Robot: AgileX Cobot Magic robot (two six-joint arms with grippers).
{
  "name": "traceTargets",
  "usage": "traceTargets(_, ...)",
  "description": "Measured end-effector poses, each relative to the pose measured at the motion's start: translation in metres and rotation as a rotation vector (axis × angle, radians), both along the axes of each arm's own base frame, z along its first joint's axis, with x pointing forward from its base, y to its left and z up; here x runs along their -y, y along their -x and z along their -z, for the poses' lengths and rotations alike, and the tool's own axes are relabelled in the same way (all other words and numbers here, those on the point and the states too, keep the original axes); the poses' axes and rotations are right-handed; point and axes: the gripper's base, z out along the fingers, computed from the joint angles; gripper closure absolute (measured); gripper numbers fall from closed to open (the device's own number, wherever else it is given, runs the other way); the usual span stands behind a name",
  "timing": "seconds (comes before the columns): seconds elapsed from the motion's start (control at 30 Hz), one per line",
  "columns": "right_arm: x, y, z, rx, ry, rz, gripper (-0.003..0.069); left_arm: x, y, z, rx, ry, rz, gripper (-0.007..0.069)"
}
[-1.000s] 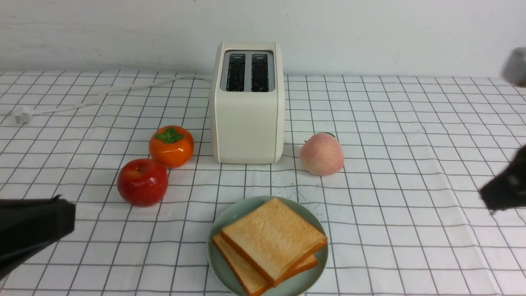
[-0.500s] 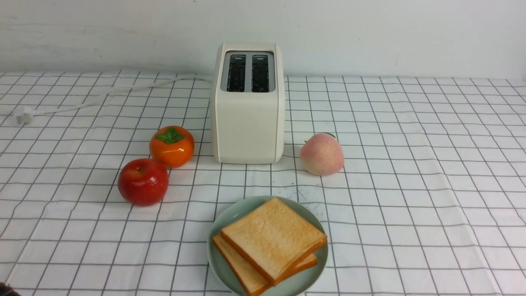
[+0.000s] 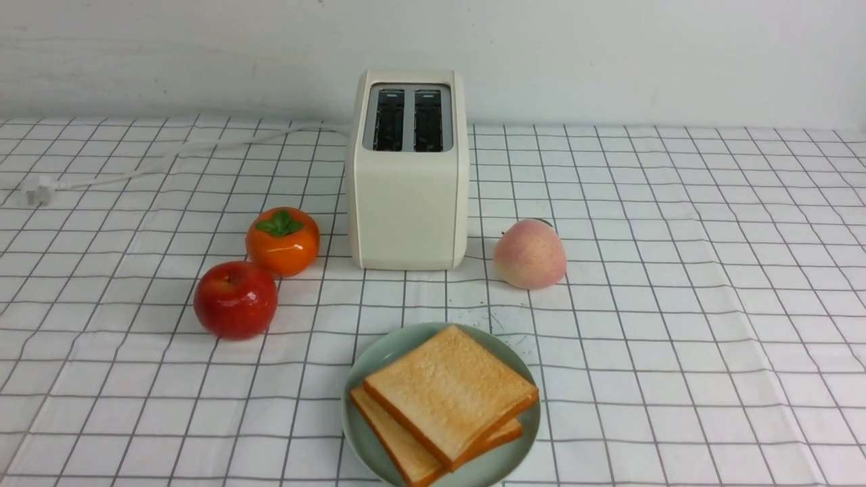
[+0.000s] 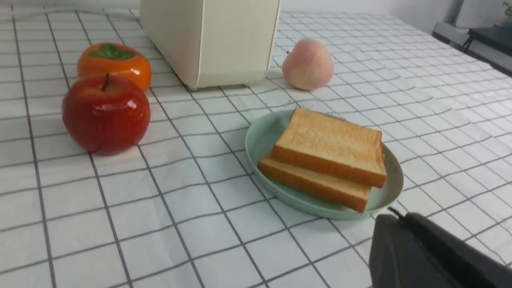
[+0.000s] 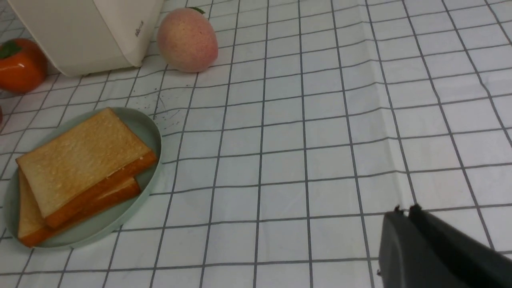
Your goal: Take toasted bread from bread machine on white checkered table place on plate.
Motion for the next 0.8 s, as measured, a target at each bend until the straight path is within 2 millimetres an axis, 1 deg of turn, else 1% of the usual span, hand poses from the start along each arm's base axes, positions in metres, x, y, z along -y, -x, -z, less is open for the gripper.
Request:
traceTargets(0.07, 0.0, -0.001, 0.0, 0.007, -0.002, 0.002, 0.0645, 0.0, -0.001, 0.006, -0.019, -0.006, 0.0, 0.0638)
traceTargets(0.23, 0.001, -0.001, 0.0, 0.017, 0.006, 0.005, 0.0637, 0.001, 0.0, 0.01, -0.044, -0.019, 0.007, 0.0638)
traceTargets(0.37, 0.006, 0.0, 0.001, 0.089, 0.075, 0.046, 0.0638, 0.001, 0.0, 0.011, -0.049, -0.021, 0.008, 0.0638)
traceTargets(0.4, 0.007, -0.001, 0.005, 0.12, 0.088, 0.053, 0.0638, 0.001, 0.0, 0.011, -0.049, -0.021, 0.008, 0.0638)
traceTargets(0.47, 0.007, -0.004, 0.019, 0.177, 0.11, 0.053, 0.0638, 0.001, 0.0, 0.011, -0.05, -0.022, 0.009, 0.0638)
traceTargets(0.5, 0.007, -0.006, 0.031, 0.185, 0.121, 0.053, 0.0638, 0.001, 0.0, 0.011, -0.051, -0.022, 0.009, 0.0638)
traceTargets(0.53, 0.007, -0.005, 0.03, 0.198, 0.119, 0.053, 0.0638, 0.001, 0.0, 0.011, -0.051, -0.022, 0.009, 0.0638)
traceTargets(0.57, 0.007, -0.008, 0.05, 0.21, 0.137, 0.053, 0.0638, 0.001, 0.0, 0.011, -0.051, -0.022, 0.009, 0.0638)
traceTargets(0.6, 0.007, -0.01, 0.066, 0.204, 0.151, 0.055, 0.0638, 0.001, 0.0, 0.011, -0.051, -0.022, 0.009, 0.0638)
traceTargets(0.63, 0.007, -0.011, 0.077, 0.184, 0.159, 0.054, 0.0638, 0.001, 0.0, 0.011, -0.052, -0.022, 0.009, 0.0637)
traceTargets(0.7, 0.008, -0.011, 0.087, 0.146, 0.17, 0.055, 0.0638, 0.001, 0.0, 0.012, -0.053, -0.023, 0.01, 0.0637)
traceTargets(0.8, 0.008, -0.011, 0.088, 0.142, 0.181, 0.057, 0.0638, 0.001, 0.0, 0.012, -0.054, -0.023, 0.01, 0.0637)
